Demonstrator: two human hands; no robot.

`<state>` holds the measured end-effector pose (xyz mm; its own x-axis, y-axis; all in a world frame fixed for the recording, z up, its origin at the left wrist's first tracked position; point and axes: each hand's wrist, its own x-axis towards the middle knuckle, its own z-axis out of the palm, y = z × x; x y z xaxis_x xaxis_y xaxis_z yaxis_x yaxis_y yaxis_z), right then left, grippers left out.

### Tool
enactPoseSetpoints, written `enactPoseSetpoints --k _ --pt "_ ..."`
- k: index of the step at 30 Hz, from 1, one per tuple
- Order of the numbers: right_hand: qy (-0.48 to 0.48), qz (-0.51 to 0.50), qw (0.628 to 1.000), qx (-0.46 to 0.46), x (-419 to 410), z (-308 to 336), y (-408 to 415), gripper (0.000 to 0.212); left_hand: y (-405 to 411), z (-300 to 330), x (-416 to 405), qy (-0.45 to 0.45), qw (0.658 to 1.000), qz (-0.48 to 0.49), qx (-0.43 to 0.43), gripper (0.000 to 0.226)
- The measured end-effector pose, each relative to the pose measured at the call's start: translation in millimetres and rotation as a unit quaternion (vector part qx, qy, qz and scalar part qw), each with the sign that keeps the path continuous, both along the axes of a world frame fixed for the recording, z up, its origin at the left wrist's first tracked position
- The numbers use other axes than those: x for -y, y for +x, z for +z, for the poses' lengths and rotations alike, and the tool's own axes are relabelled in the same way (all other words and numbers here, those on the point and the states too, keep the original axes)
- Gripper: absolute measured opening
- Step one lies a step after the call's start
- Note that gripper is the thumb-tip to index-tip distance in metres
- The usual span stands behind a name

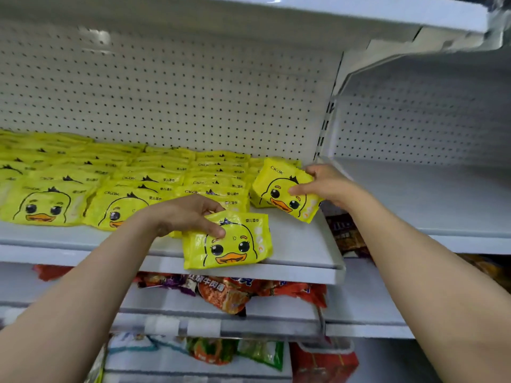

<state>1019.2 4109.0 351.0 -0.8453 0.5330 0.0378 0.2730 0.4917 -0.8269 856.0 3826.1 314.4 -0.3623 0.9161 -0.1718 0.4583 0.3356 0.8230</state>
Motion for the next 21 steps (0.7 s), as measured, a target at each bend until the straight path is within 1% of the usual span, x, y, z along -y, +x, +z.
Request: enactPoseSetpoints --k 3,5,7,10,11,13,14,15,18,21 --pt "0.109 0.024 0.989 0.093 -10.0 -4.4 -19.7 0.062 -6.9 -2.8 -0.5 0.007 1.0 0.011 0.009 0.09" --pt "0.172 0.037 0.975 0.137 -13.5 -7.8 -30.8 0.071 -11.0 -3.8 -0.6 0.009 1.0 0.008 0.01 0.085" --pt "0.195 0.047 0.967 0.159 -18.9 -12.4 -39.8 0.073 -15.0 -4.6 -1.8 0.004 1.0 0.006 0.001 0.075" --pt "0.193 0.054 0.966 0.164 -20.2 -15.5 -47.1 0.079 -19.4 -7.0 -3.6 0.007 1.0 0.001 0.003 0.063" --pt "0.202 0.054 0.964 0.167 -20.2 -15.3 -49.3 0.074 -19.9 -7.6 -4.4 0.008 1.0 -0.003 0.007 0.061" --pt "0.235 0.054 0.957 0.161 -20.2 -15.0 -52.6 0.051 -19.2 -7.4 -6.2 0.012 1.0 -0.008 0.004 0.061" --pt "0.253 0.051 0.953 0.158 -20.6 -15.6 -54.6 0.046 -19.5 -6.7 -7.0 0.013 1.0 -0.01 0.002 0.062" --pt "0.269 0.048 0.95 0.154 -19.6 -15.8 -55.5 0.049 -19.4 -5.6 -8.0 0.017 1.0 -0.013 0.002 0.061" --pt "0.308 0.023 0.941 0.138 -15.2 -17.2 -56.8 0.068 -19.7 -2.5 -11.5 0.019 1.0 -0.003 -0.007 0.058" --pt "0.327 0.012 0.939 0.111 -11.9 -21.8 -56.1 0.07 -20.3 -0.4 -15.9 0.023 1.0 0.002 -0.008 0.058"
